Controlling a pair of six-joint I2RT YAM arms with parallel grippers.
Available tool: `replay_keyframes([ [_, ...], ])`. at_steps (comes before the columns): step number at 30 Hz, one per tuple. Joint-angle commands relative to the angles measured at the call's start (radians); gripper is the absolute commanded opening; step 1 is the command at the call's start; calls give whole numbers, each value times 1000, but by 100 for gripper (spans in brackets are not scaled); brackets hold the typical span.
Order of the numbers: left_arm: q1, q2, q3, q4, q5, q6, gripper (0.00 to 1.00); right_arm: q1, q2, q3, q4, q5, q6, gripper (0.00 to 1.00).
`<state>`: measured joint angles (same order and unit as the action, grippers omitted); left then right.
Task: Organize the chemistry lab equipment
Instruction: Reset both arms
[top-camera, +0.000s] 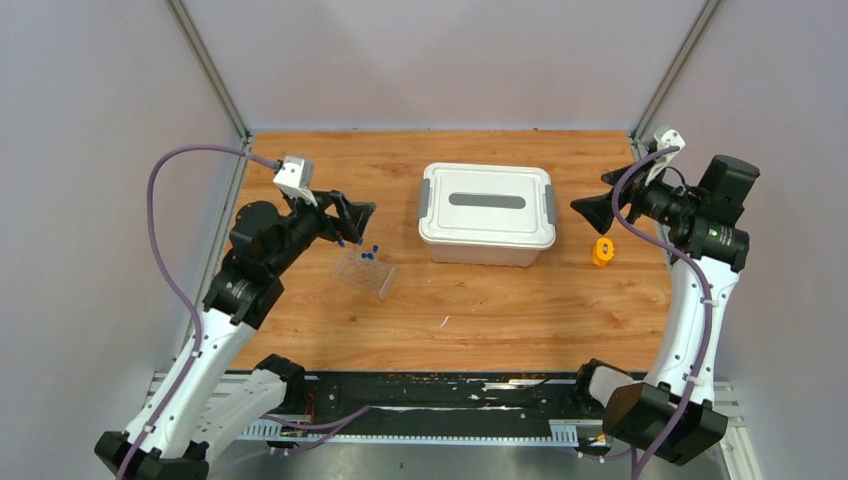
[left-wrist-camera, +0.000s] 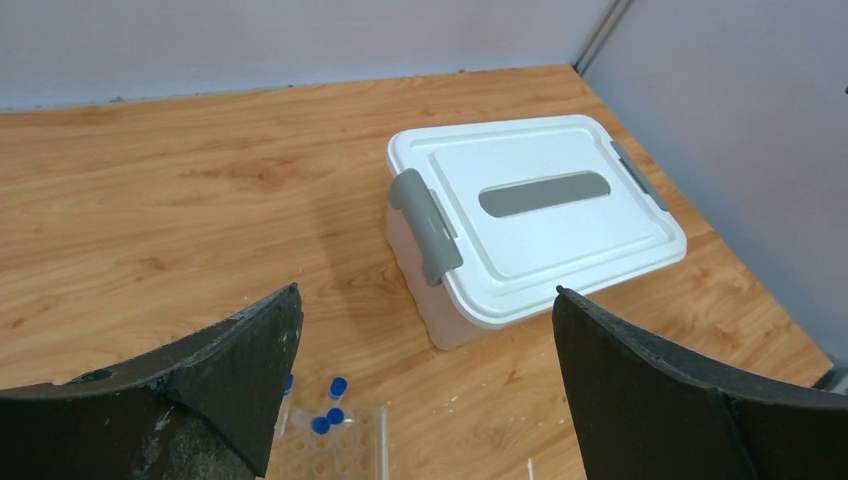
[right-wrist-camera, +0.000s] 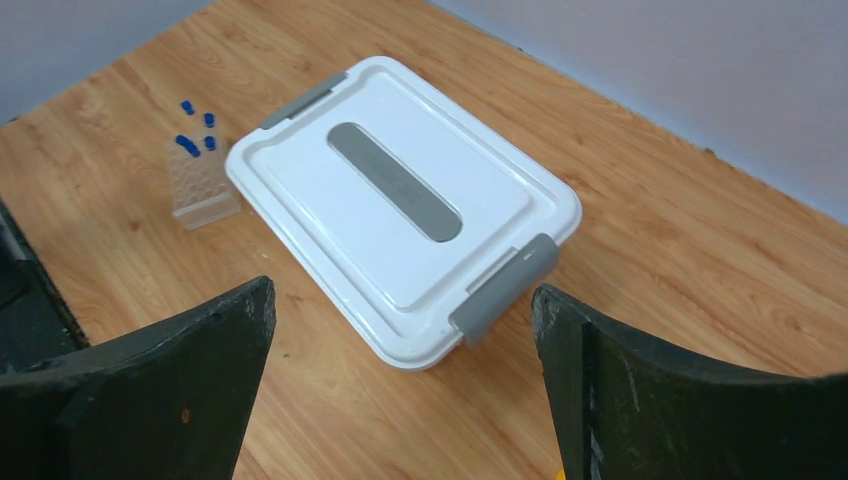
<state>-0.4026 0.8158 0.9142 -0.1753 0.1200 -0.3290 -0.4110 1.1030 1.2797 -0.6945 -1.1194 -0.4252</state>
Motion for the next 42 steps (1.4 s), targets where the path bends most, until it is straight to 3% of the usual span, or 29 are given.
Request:
replay_keyframes([
  [1, 4, -84, -8, -52, 66, 28, 100, -2, -21, 31, -72, -183, -61, 99],
  [10, 4, -210, 1, -165, 95, 58, 100, -2, -36, 58, -30, -86, 217, 99],
  [22, 3, -334, 10, -263, 26, 84, 100, -2, -176, -53, 87, -35, 298, 99],
  [42, 4, -348, -3, -283, 9, 90, 100, -2, -347, -152, 144, 172, 337, 100],
])
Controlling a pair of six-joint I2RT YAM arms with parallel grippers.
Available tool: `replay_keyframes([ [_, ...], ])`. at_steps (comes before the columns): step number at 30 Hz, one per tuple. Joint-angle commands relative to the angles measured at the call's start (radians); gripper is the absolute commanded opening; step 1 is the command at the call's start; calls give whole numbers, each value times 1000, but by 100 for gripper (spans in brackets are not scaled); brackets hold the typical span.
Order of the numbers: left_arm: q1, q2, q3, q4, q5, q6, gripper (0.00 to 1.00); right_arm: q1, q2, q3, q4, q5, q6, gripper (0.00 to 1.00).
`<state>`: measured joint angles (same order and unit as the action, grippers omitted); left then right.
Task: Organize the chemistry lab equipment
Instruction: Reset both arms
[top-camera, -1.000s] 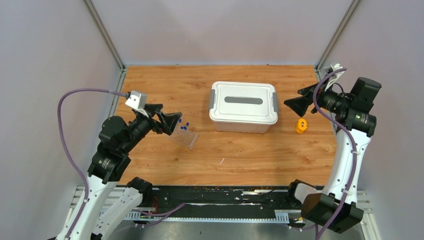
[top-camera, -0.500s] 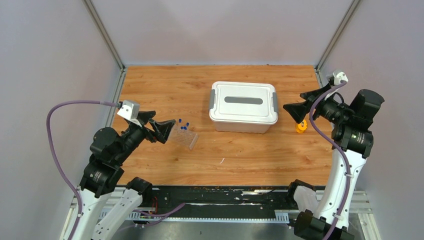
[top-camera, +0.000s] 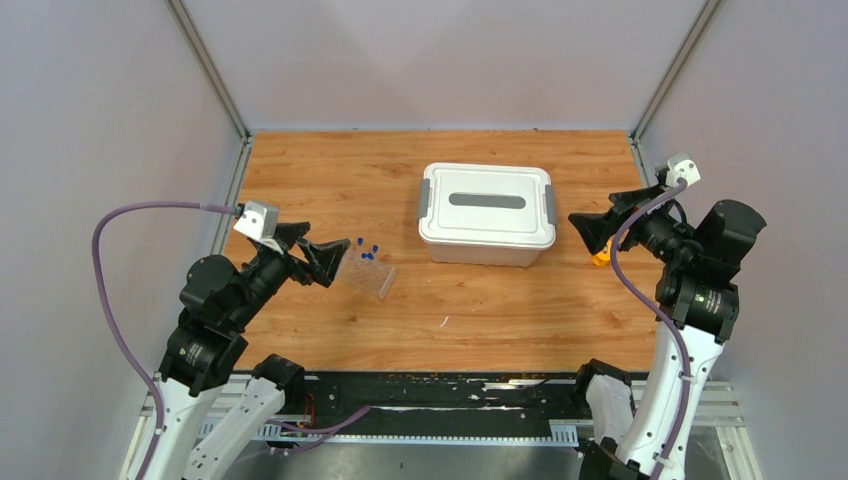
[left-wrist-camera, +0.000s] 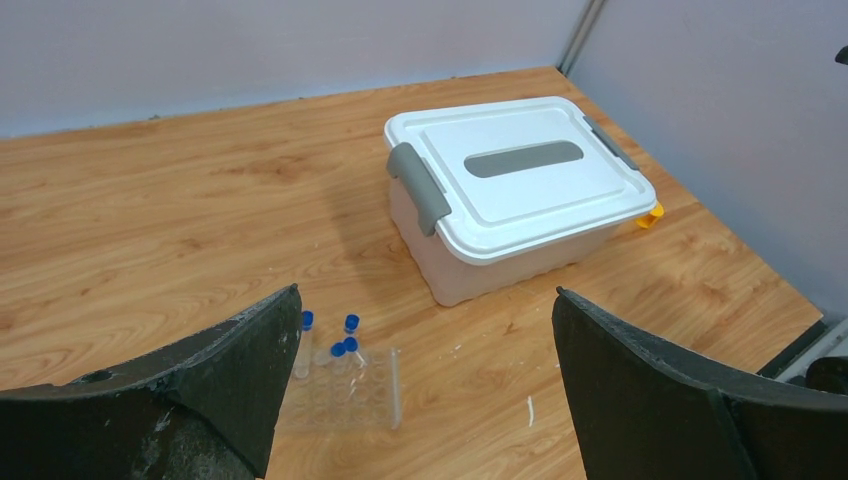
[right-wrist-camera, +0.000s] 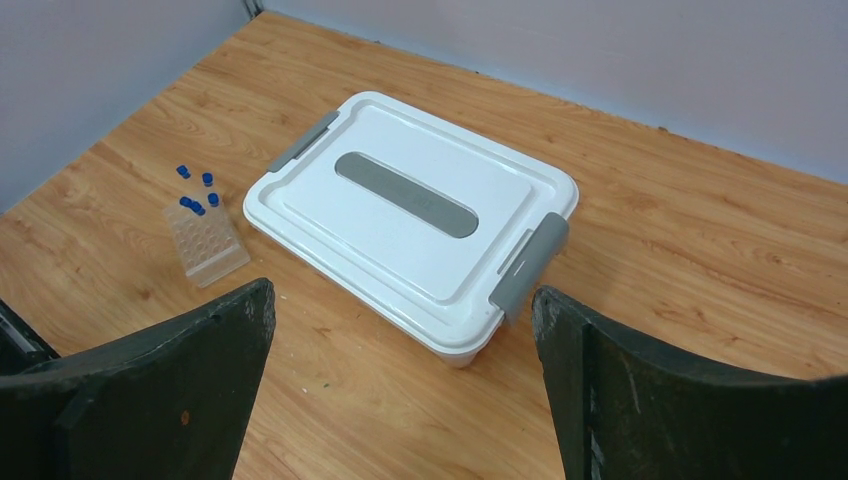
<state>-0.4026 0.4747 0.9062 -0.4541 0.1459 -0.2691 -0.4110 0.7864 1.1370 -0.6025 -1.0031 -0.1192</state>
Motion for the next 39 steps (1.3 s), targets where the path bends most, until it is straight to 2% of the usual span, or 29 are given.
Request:
replay_keyframes([
  [1, 4, -7, 5, -5, -17, 30, 100, -3, -34, -12, 52, 60, 29, 100],
  [39, 4, -5, -87, 72, 10, -2, 100, -2, -60, -80, 112, 149, 58, 100],
])
